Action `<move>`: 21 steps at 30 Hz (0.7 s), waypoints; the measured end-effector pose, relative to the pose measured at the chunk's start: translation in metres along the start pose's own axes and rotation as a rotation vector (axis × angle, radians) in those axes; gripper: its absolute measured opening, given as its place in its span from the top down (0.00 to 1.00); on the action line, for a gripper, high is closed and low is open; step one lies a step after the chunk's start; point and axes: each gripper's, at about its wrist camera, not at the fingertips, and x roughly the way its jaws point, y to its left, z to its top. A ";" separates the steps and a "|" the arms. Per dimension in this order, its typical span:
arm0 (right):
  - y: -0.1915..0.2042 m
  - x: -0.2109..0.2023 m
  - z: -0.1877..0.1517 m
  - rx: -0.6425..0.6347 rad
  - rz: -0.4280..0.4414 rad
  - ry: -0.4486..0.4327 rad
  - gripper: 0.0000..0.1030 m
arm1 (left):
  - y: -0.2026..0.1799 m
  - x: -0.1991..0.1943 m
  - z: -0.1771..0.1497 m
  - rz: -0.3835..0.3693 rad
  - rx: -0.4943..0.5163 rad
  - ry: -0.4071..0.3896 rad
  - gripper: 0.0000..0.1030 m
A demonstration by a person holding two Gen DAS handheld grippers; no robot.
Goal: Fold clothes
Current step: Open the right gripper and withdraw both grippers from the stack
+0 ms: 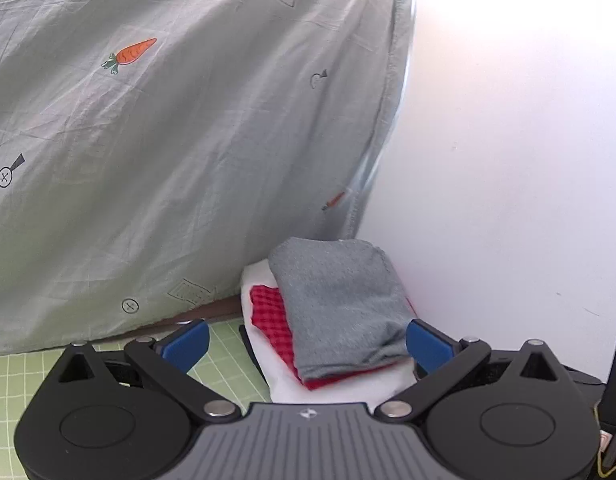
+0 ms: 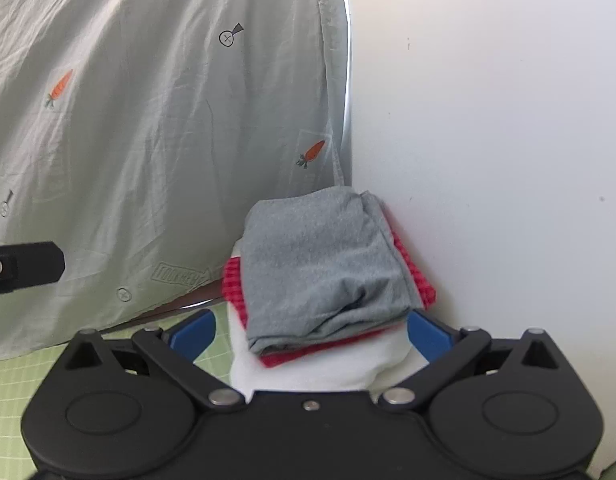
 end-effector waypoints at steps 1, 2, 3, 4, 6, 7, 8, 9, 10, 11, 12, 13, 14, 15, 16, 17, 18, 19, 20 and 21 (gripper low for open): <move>0.002 -0.009 -0.005 0.022 -0.002 0.022 0.00 | -0.003 -0.012 -0.005 -0.002 0.018 0.011 0.00; 0.004 -0.017 -0.010 0.042 -0.015 0.048 0.00 | -0.006 -0.023 -0.010 0.006 0.035 0.018 0.00; 0.007 -0.024 -0.015 0.050 -0.025 0.064 0.00 | -0.008 -0.031 -0.015 0.021 0.048 0.023 0.00; 0.011 -0.032 -0.020 0.043 -0.034 0.072 0.00 | -0.010 -0.038 -0.021 0.037 0.059 0.029 0.00; 0.017 -0.049 -0.031 0.020 -0.052 0.088 0.00 | -0.012 -0.051 -0.032 0.064 0.071 0.042 0.00; 0.019 -0.057 -0.037 0.014 -0.057 0.092 0.00 | -0.012 -0.057 -0.037 0.070 0.076 0.048 0.00; 0.020 -0.065 -0.041 0.012 -0.060 0.094 0.00 | -0.012 -0.062 -0.042 0.071 0.081 0.055 0.00; 0.022 -0.073 -0.046 0.010 -0.064 0.097 0.00 | -0.011 -0.067 -0.047 0.068 0.085 0.065 0.00; 0.024 -0.081 -0.051 0.007 -0.068 0.100 0.00 | -0.010 -0.072 -0.051 0.060 0.087 0.077 0.00; 0.025 -0.088 -0.056 0.001 -0.070 0.103 0.00 | -0.009 -0.077 -0.056 0.052 0.088 0.087 0.00; 0.027 -0.094 -0.060 -0.007 -0.071 0.106 0.00 | -0.009 -0.082 -0.061 0.044 0.086 0.096 0.00; 0.028 -0.099 -0.064 -0.014 -0.077 0.110 0.00 | -0.009 -0.087 -0.064 0.038 0.084 0.103 0.00; 0.030 -0.104 -0.067 -0.020 -0.086 0.114 0.00 | -0.009 -0.091 -0.068 0.035 0.082 0.108 0.00; 0.030 -0.109 -0.069 -0.020 -0.092 0.117 0.00 | -0.009 -0.095 -0.071 0.031 0.081 0.112 0.00; 0.030 -0.112 -0.071 -0.017 -0.097 0.119 0.00 | -0.010 -0.099 -0.074 0.028 0.082 0.115 0.00; 0.029 -0.116 -0.073 -0.013 -0.101 0.121 0.00 | -0.011 -0.103 -0.077 0.025 0.083 0.118 0.00; 0.029 -0.119 -0.074 -0.011 -0.105 0.122 0.00 | -0.011 -0.106 -0.080 0.022 0.084 0.121 0.00; 0.029 -0.121 -0.075 -0.008 -0.109 0.122 0.00 | -0.012 -0.109 -0.082 0.019 0.084 0.124 0.00; 0.028 -0.124 -0.076 -0.006 -0.112 0.123 0.00 | -0.012 -0.112 -0.084 0.016 0.085 0.125 0.00; 0.028 -0.127 -0.077 -0.004 -0.116 0.123 0.00 | -0.012 -0.115 -0.086 0.013 0.085 0.125 0.00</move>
